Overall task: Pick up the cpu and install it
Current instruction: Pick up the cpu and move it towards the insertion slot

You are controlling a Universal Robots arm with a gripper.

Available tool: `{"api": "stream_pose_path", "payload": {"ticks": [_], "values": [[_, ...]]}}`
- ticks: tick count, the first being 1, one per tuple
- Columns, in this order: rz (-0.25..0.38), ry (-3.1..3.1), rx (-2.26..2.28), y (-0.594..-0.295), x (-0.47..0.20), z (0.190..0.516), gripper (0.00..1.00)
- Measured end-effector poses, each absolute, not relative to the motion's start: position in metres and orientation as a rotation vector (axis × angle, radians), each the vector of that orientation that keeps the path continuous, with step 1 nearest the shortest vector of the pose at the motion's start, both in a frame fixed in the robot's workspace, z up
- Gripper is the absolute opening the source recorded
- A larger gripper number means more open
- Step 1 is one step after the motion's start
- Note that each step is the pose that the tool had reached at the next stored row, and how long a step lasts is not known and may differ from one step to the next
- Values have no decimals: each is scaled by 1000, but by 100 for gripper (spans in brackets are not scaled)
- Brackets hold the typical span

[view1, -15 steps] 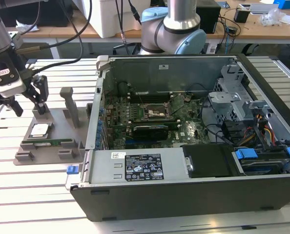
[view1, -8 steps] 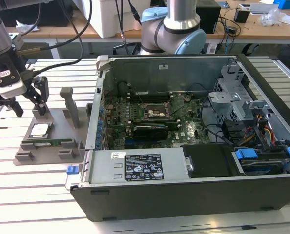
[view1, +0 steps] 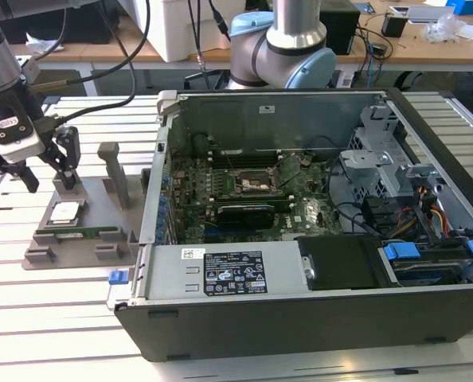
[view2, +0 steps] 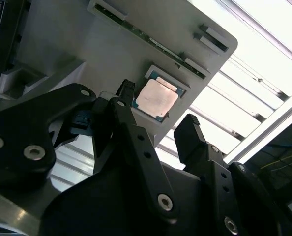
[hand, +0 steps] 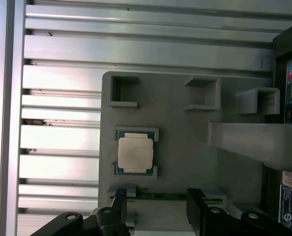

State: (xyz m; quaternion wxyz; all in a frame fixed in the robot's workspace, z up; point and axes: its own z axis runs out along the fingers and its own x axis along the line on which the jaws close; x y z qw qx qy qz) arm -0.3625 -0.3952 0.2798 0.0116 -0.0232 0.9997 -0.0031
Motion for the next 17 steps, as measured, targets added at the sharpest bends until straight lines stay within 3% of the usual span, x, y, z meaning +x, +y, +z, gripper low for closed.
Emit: {"api": "stream_pose_path", "payload": {"ticks": [17], "values": [[-10, 3118, -72, -395, -362, 273, 60]]}}
